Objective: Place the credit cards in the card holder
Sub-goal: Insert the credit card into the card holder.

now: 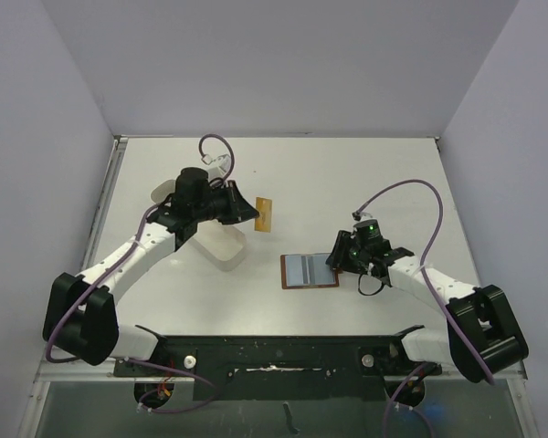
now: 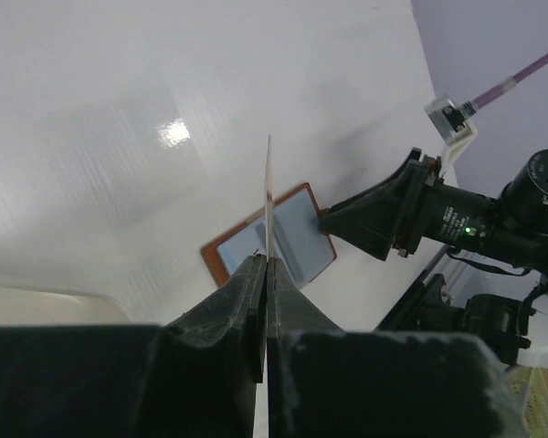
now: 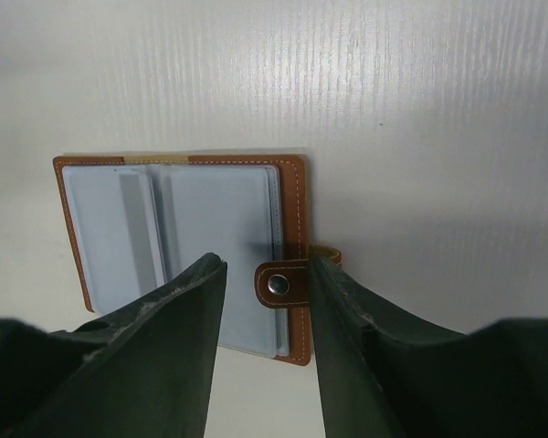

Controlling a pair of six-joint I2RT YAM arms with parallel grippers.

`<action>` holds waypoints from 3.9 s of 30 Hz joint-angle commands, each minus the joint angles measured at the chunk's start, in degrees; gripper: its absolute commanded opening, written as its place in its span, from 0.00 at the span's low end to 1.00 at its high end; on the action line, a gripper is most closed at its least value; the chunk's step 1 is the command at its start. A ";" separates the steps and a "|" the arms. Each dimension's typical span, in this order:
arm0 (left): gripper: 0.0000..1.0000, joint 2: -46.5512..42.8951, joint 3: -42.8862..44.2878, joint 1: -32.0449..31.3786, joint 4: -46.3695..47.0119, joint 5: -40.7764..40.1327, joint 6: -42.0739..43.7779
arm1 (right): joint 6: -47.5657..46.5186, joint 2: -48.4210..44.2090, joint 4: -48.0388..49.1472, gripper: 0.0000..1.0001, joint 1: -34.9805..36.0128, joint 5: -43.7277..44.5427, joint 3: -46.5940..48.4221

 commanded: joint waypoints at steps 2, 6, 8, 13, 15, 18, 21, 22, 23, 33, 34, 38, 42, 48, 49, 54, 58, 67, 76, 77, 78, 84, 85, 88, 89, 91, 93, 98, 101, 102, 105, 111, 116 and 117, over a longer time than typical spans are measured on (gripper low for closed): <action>0.00 1.73 -1.20 -4.20 9.29 2.36 -6.54 | 1.01 -0.13 2.67 0.40 1.43 -0.57 1.34; 0.00 3.79 -1.26 -7.92 10.50 0.24 -8.68 | 3.22 -0.57 3.67 0.39 3.53 -0.82 -0.23; 0.00 5.19 -1.06 -9.96 10.72 -0.70 -9.51 | 4.63 -0.74 4.18 0.39 4.92 -0.71 -1.06; 0.00 7.75 -0.46 -13.21 9.88 -2.71 -11.98 | 7.89 -2.42 5.31 0.38 7.40 -0.10 -3.28; 0.00 8.11 -0.46 -14.14 9.62 -4.08 -12.31 | 8.88 -3.51 5.56 0.37 8.26 0.11 -3.86; 0.00 9.22 -0.39 -15.29 9.67 -4.59 -12.10 | 9.01 -5.05 4.84 0.37 8.73 0.58 -3.64; 0.00 10.85 -0.03 -15.98 9.67 -3.71 -11.17 | 7.85 -6.05 2.43 0.39 8.76 2.03 -2.24; 0.00 11.31 0.01 -16.15 9.90 -3.26 -10.77 | 7.48 -6.33 1.79 0.40 8.68 2.76 -1.83; 0.00 11.86 0.06 -16.29 10.15 -2.63 -10.36 | 7.19 -6.52 1.18 0.41 8.64 3.57 -1.39; 0.00 16.96 0.88 -16.57 11.62 3.18 -7.92 | 5.35 -4.64 0.07 0.42 7.32 8.06 0.14; 0.00 17.41 0.75 -16.67 12.09 3.50 -8.10 | 5.35 -3.89 0.38 0.41 6.97 7.75 0.13; 0.00 18.80 0.07 -16.82 13.25 4.29 -8.72 | 5.05 -1.62 1.73 0.39 6.70 7.15 0.22; 0.00 20.20 -0.50 -16.81 15.32 5.63 -8.42 | 4.76 -0.12 2.96 0.36 6.64 6.99 -0.49; 0.00 22.84 1.15 -16.86 12.92 6.28 -6.90 | 4.61 1.93 3.54 0.29 6.52 6.77 -0.90; 0.00 23.02 1.25 -16.82 12.35 5.96 -6.69 | 4.57 1.86 3.54 0.28 6.57 6.77 -0.92; 0.00 23.54 1.28 -16.87 10.79 5.02 -5.63 | 4.56 1.24 3.50 0.27 6.52 6.86 -1.18; 0.00 24.21 1.47 -16.81 10.07 4.36 -5.28 | 4.48 1.31 3.41 0.28 6.54 6.75 -1.02; 0.00 26.39 2.04 -16.83 9.78 3.60 -6.38 | 4.30 1.40 3.32 0.28 6.52 6.69 -0.75; 0.00 27.55 2.24 -17.28 9.98 2.79 -6.86 | 4.90 1.91 4.42 0.28 6.85 6.17 -1.38; 0.00 27.68 2.41 -17.38 10.01 2.64 -6.88 | 5.05 2.01 4.54 0.28 6.93 6.13 -1.49; 0.00 27.84 2.55 -17.58 9.90 2.55 -6.91 | 5.15 2.04 4.59 0.28 7.04 6.09 -1.53; 0.00 29.00 3.45 -18.32 9.58 2.01 -6.76 | 5.59 2.27 5.10 0.28 7.31 5.98 -1.80; 0.00 29.18 3.56 -18.45 9.46 2.01 -6.89 | 5.68 2.28 5.20 0.28 7.39 5.98 -1.88; 0.00 29.65 3.92 -18.78 8.82 0.02 -7.14 | 5.79 2.12 5.21 0.28 7.46 5.98 -2.05; 0.00 29.67 3.93 -18.87 8.79 -0.14 -7.27 | 5.87 2.03 5.19 0.28 7.49 6.06 -2.13; 0.00 29.53 3.94 -19.05 8.79 -0.69 -7.71 | 5.92 1.86 5.22 0.28 7.49 6.15 -2.24; 0.00 29.27 3.77 -19.25 8.79 -1.60 -8.39 | 6.10 1.76 5.25 0.28 7.50 6.09 -2.33; 0.00 29.28 2.86 -20.07 11.06 -2.67 -10.27 | 6.96 1.52 5.63 0.28 7.49 6.09 -2.59; 0.05 29.25 2.71 -20.48 11.84 -2.76 -11.10 | 7.20 0.96 5.35 0.28 7.54 6.14 -2.60; 0.09 28.84 2.64 -20.55 11.86 -3.17 -11.21 | 7.12 0.70 5.06 0.28 7.52 6.30 -2.45; 0.17 26.67 2.36 -20.59 11.39 -6.00 -10.90 | 6.56 -0.61 2.89 0.29 7.48 6.25 -1.19; 0.25 23.88 1.81 -20.61 10.11 -9.56 -9.73 | 6.67 -3.74 0.12 0.32 7.49 5.94 -0.11; 0.29 24.73 1.56 -20.81 10.96 -8.45 -9.78 | 7.29 -3.23 0.35 0.32 7.52 5.76 -0.92; 0.29 24.90 1.56 -20.92 11.05 -8.44 -9.61 | 7.44 -3.05 0.70 0.32 7.49 5.58 -1.19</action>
